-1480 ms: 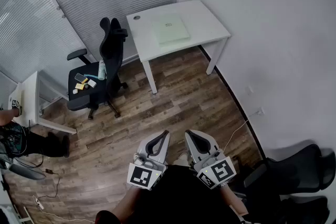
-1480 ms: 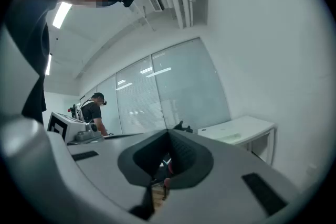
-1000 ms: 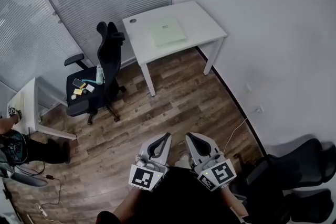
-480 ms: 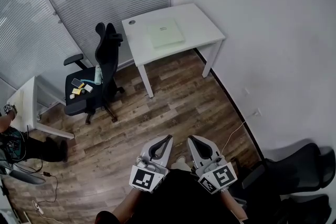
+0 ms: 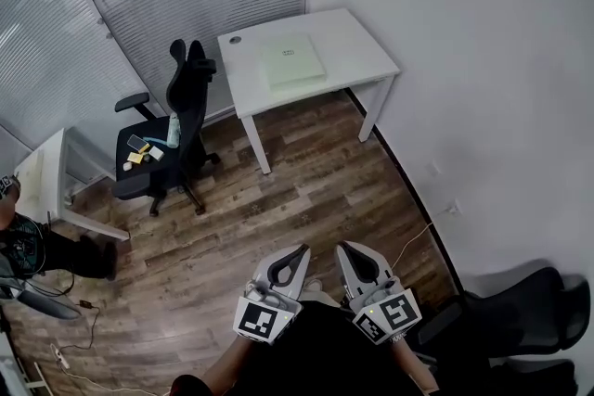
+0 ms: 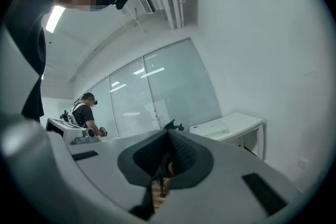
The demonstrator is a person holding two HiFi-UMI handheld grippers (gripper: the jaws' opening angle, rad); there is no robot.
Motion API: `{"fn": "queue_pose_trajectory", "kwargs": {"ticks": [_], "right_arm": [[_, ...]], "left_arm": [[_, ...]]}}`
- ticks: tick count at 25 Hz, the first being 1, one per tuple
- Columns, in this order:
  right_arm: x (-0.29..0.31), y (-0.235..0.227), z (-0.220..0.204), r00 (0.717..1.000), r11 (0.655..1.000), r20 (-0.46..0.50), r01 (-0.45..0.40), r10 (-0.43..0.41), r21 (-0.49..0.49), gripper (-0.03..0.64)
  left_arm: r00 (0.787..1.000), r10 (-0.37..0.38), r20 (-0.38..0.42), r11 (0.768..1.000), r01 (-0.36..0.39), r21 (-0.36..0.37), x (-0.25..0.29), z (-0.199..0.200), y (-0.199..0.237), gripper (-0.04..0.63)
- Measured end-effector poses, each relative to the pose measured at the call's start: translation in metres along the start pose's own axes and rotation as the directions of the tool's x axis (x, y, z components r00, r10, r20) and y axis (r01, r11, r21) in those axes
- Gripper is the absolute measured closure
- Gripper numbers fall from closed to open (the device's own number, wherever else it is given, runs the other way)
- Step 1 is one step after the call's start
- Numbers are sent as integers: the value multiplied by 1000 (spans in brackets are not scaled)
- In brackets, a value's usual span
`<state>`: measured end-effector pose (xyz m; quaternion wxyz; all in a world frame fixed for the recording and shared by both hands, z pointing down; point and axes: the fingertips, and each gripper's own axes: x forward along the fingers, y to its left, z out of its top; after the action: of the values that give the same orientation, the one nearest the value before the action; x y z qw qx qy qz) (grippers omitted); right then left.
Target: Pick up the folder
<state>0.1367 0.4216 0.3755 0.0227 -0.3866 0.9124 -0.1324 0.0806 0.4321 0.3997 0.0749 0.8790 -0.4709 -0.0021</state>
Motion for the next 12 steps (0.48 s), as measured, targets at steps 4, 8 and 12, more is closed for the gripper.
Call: {"fn": "queue_pose_trajectory", "kwargs": {"ticks": [4, 8, 12], "right_arm": [[6, -11, 0, 1000, 1000, -7, 7, -7, 5, 618], [17, -34, -1, 999, 999, -4, 32, -32, 36, 618], [38, -56, 0, 999, 998, -12, 49, -49, 43, 618]], "left_arm": [[1000, 25, 9, 1000, -25, -16, 12, 4, 15, 589], [1000, 21, 2, 1000, -21, -17, 30, 1, 26, 589], [1000, 13, -2, 1000, -13, -9, 56, 1, 42, 589]]}}
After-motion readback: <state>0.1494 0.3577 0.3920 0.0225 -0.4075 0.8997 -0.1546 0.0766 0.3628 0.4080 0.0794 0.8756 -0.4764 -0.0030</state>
